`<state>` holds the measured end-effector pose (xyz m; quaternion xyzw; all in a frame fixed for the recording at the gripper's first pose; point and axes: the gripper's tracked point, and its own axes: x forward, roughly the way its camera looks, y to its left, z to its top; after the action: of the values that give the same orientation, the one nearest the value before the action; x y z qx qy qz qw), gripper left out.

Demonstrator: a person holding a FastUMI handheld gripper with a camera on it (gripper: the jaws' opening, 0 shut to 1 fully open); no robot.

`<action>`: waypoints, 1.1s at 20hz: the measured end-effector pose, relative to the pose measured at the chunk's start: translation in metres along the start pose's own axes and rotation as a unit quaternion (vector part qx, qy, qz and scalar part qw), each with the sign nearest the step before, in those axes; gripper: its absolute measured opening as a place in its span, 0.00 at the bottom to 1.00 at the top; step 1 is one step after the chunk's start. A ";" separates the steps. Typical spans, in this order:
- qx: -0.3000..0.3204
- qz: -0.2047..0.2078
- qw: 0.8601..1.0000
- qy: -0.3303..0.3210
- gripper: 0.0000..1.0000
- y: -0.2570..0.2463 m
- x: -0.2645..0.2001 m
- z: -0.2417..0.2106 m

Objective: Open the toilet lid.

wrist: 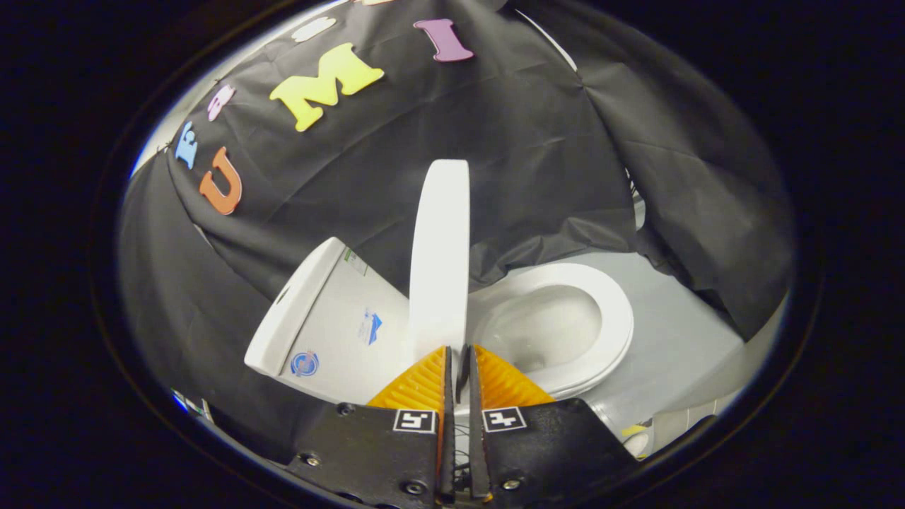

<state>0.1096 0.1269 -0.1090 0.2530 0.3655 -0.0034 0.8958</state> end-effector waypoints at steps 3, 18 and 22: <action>-0.029 -0.005 1.000 -0.008 0.11 0.016 -0.001 -0.001; -0.133 0.023 0.991 -0.018 0.16 0.124 0.005 -0.021; -0.157 0.030 0.987 -0.018 0.16 0.146 0.010 -0.028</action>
<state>0.1266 0.2691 -0.0665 0.1198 0.3371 0.0765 0.9307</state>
